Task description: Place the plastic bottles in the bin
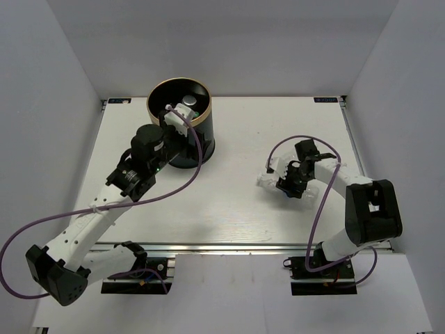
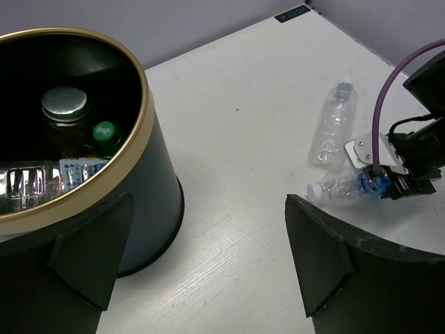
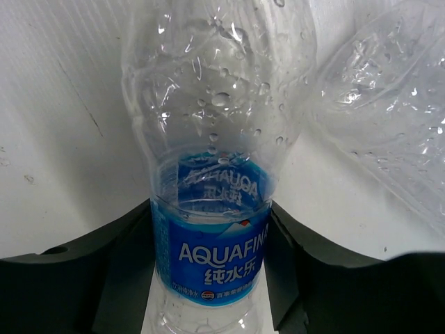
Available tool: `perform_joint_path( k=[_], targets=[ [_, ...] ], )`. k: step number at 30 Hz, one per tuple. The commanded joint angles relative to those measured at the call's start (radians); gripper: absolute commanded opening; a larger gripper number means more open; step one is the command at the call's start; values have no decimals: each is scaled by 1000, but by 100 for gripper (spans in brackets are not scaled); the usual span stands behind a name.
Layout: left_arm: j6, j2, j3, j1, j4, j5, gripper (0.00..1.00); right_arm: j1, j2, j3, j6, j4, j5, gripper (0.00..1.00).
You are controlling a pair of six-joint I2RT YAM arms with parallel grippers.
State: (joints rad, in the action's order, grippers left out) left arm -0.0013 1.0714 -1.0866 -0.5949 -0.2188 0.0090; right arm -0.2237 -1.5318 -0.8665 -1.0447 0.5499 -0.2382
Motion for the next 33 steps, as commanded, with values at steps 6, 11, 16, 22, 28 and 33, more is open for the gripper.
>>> perform_joint_path(
  k=[6, 11, 16, 22, 28, 33],
  targets=[
    [-9, -105, 77, -3, 38, 80, 100, -11, 162, -141, -75, 355, -240, 12],
    [-9, -226, 139, -3, 58, 53, 100, -45, 145, -635, -66, 605, -490, 10],
    [-22, -487, 243, 20, 49, -93, 100, -92, 32, -905, 201, 339, -556, 10],
    [-22, -625, 313, 20, -23, -201, 100, -157, -141, -1154, 546, -97, -684, 12],
    [-22, -645, 314, 20, -36, -201, 100, -223, -332, -1246, 932, -636, -785, 12],
    [-22, -610, 314, 29, -47, -201, 100, -284, -476, -1388, 980, -818, -747, 14]
  ],
)
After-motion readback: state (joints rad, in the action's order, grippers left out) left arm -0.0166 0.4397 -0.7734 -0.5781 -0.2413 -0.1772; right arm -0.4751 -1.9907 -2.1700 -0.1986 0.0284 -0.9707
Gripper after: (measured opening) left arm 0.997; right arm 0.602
